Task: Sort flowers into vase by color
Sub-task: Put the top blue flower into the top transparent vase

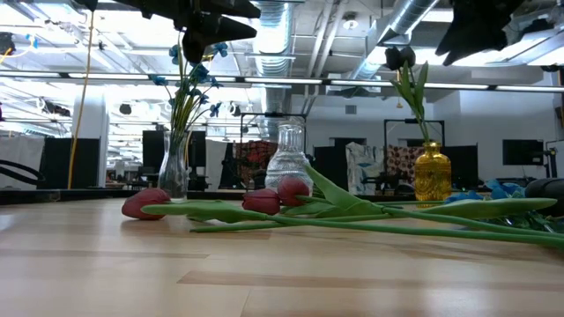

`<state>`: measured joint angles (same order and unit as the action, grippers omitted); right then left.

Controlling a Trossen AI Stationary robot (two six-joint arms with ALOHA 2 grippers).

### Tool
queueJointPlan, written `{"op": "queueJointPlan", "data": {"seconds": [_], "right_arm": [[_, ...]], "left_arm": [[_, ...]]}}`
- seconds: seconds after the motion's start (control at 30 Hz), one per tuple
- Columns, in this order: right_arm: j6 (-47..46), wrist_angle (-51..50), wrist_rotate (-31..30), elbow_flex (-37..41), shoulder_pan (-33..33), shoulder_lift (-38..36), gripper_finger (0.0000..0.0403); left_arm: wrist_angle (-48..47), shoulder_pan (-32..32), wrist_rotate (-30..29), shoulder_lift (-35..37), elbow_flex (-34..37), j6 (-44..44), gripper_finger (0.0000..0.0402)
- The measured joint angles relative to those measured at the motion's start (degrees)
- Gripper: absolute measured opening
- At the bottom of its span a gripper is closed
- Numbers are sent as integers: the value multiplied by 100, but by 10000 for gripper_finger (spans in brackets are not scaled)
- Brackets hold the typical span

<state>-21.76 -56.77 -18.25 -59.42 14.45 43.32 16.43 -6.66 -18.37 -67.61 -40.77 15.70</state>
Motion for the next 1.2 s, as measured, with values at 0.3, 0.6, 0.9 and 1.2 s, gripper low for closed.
{"op": "queueJointPlan", "data": {"seconds": [0.3, 0.6, 0.9, 1.2], "right_arm": [[-88, 214, 32, 2, -633, 463, 217], [-21, 694, -100, 2, -1202, 1361, 217], [-9, 750, -716, 2, -1372, 2360, 217], [500, 1535, -736, 2, -1191, 3344, 217]], "left_arm": [[-52, 0, 2, 0, 0, -2, 150], [-57, -1, 2, 2, 0, -4, 150], [-101, 0, 2, 2, 0, -7, 150], [-205, 0, 2, 2, 0, -7, 150]]}}
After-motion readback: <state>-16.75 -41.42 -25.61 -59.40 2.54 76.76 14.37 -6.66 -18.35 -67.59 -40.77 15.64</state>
